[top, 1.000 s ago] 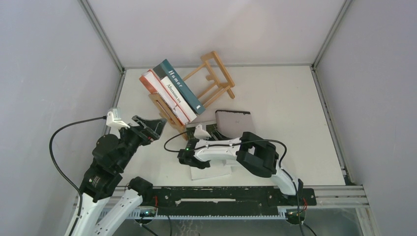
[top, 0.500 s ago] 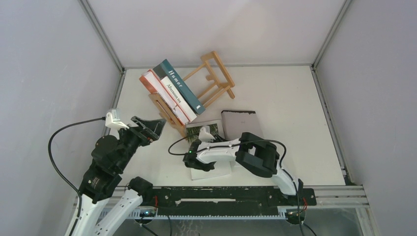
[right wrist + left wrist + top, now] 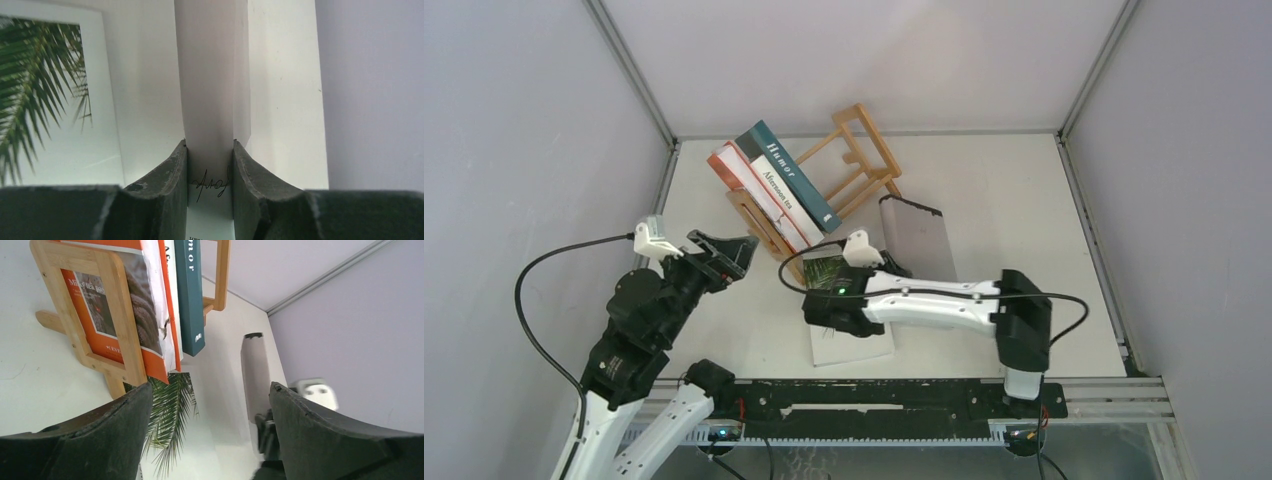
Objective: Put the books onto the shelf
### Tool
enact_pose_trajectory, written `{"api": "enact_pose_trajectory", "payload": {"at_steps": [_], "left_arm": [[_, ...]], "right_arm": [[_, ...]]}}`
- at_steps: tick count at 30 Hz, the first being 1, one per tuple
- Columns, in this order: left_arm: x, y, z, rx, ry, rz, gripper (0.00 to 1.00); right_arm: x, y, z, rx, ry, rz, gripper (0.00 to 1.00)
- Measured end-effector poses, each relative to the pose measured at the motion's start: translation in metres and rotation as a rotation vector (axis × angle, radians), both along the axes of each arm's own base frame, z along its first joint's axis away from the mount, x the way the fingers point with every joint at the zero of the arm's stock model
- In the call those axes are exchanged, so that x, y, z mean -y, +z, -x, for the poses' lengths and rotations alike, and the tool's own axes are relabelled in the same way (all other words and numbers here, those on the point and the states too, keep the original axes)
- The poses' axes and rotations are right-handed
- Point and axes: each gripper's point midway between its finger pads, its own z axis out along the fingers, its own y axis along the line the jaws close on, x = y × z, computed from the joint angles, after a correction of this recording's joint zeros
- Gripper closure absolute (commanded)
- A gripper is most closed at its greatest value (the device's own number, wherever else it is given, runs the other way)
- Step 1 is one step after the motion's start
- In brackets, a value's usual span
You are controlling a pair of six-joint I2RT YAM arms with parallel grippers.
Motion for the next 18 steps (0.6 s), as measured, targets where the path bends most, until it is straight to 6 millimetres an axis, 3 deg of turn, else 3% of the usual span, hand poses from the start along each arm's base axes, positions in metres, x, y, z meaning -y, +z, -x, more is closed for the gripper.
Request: {"api": "enact_pose_trajectory", "payload": {"at_steps": [8,18], "left_arm": [[0.0,0.004,-0.004,-0.004,0.009,-0.003,0.1],[-0.003,0.014,-0.006,0.01,0.026,-0.002,0.11]], "right_arm": [[0.01,0.069,0.002,0.051,0.056,-0.239,0.72],[-0.005,0.166,-0.014,0.137,0.286,-0.643,0.7]]}}
